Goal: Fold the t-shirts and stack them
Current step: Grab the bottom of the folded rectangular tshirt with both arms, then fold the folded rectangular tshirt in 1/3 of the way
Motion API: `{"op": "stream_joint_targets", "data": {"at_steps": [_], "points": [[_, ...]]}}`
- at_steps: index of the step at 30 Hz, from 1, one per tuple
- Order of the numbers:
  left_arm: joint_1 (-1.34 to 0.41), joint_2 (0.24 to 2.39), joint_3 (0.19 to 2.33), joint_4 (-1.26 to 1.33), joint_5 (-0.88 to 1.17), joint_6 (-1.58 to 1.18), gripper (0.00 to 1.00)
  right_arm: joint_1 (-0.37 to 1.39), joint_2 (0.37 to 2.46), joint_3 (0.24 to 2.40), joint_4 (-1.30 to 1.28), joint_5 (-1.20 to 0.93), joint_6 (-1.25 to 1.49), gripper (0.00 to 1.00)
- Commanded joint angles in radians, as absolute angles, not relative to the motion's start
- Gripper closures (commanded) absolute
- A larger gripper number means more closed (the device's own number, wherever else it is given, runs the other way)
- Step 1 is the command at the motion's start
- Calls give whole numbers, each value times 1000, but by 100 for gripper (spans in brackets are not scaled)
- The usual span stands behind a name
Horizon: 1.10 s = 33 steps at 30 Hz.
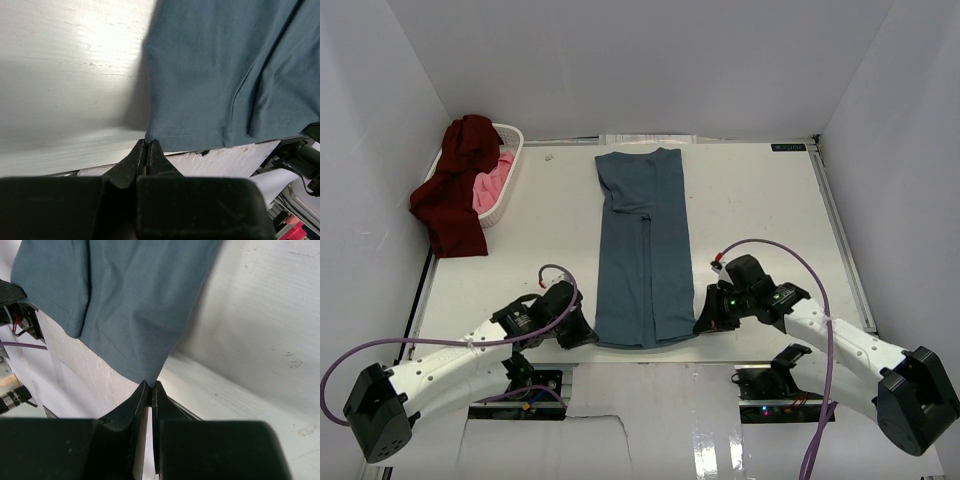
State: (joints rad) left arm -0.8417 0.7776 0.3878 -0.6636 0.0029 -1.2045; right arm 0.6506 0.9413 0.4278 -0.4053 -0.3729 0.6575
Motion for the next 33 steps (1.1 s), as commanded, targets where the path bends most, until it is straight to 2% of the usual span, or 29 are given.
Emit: {"op": "stream_joint_targets", "data": {"at_steps": [1,14,23,33], "points": [[-845,785,466,-686,-52,-1187,100,653,962,529,-428,-383,620,92],[-827,911,663,-695,-173,-1105,100,617,1066,716,-448,-379,543,92],[-643,1026,719,-548,-141,-947,100,519,1201,837,-440,-356,443,92],[-565,1253,896,-434,-123,-827,100,433,1334,991,-439,-354,370,92]]}}
